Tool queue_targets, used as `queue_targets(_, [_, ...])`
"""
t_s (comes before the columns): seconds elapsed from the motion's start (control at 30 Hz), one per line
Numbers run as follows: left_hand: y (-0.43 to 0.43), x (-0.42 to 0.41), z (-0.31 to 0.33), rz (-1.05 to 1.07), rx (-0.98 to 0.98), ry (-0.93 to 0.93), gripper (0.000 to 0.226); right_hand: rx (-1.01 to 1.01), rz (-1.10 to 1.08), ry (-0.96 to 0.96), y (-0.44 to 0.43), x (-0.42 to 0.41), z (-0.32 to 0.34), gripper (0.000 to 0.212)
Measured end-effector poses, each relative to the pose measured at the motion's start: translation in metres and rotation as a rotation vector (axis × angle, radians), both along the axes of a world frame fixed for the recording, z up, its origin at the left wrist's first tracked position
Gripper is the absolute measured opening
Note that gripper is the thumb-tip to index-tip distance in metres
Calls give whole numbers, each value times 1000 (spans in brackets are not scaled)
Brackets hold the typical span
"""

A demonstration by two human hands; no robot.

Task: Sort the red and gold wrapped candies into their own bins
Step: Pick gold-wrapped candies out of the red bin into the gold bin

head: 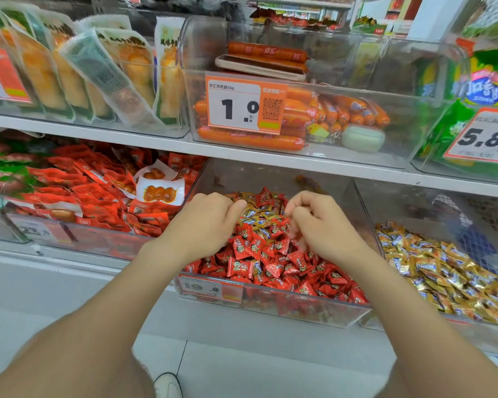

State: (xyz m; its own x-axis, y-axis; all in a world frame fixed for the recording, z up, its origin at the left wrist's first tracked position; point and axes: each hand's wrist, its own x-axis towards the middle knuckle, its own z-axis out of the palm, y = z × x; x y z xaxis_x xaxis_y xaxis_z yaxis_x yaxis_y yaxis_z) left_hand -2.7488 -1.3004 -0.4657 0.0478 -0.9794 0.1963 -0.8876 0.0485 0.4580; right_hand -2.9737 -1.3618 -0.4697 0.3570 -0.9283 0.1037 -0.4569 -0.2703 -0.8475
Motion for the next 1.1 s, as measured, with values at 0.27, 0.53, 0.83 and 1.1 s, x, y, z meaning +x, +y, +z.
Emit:
queue_targets(0.27, [3,2,0,24,99,-318,13,-316,38,323,-12,14,-6,22])
queue_targets(0.53, [21,3,11,36,274,-589,27,-252,456,695,-27,22,-14,63])
queue_targets(0.83, [18,7,-7,-46,352,-390,21,-256,268,564,-25,16,-14,27])
queue_targets(1.1, [11,7,0,-101,105,63,24,140,99,78,-17,-1,3,23])
